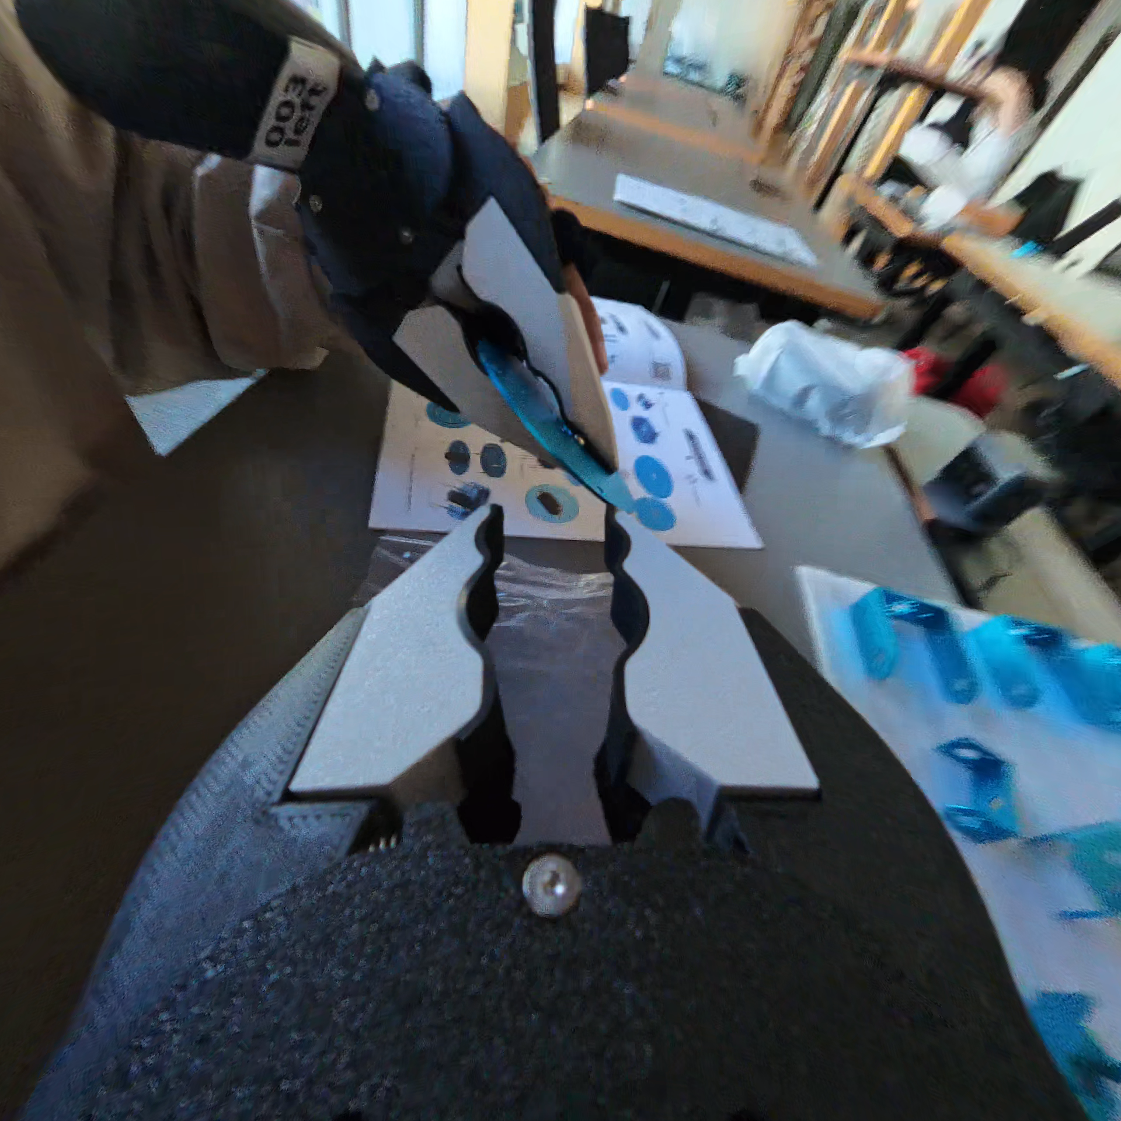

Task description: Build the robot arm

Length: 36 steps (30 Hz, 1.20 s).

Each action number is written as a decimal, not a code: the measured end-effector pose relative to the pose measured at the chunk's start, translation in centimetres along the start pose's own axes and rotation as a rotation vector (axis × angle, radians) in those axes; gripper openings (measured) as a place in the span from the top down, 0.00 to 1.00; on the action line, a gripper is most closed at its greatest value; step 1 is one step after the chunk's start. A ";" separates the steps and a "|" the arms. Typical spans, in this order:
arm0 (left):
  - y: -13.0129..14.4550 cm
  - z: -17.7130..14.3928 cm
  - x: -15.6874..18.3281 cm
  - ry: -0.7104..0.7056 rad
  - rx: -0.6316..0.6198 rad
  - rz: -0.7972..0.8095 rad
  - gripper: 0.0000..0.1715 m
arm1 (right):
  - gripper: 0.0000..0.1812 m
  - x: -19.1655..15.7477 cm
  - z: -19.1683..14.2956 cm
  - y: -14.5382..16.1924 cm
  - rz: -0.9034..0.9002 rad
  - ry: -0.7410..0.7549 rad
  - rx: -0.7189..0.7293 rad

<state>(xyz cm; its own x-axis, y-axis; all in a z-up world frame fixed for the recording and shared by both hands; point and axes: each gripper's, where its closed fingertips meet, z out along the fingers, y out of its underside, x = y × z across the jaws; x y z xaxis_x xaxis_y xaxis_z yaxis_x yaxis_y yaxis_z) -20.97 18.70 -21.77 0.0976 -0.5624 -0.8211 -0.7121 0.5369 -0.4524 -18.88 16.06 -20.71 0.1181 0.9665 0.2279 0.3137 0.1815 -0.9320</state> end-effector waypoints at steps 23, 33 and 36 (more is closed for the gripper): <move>-0.4 -1.5 -0.1 -0.069 -0.045 0.034 0.89 | 1.00 -0.4 -0.2 -0.5 -0.823 0.444 -0.162; 3.1 -3.4 -0.2 0.197 0.038 -1.084 0.82 | 1.00 -0.8 -2.0 0.3 -1.083 0.604 -0.220; -0.3 -4.6 0.2 0.446 0.319 -1.620 0.81 | 1.00 -1.2 -2.4 0.6 -1.103 0.640 -0.216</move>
<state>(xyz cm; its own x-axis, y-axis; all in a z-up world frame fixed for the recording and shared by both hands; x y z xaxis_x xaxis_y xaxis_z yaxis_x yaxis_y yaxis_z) -23.91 15.56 -20.17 0.2990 -0.7068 0.6411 0.0740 -0.6527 -0.7540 -16.60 14.61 -20.88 0.1093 0.0575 0.9923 0.6716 0.7318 -0.1164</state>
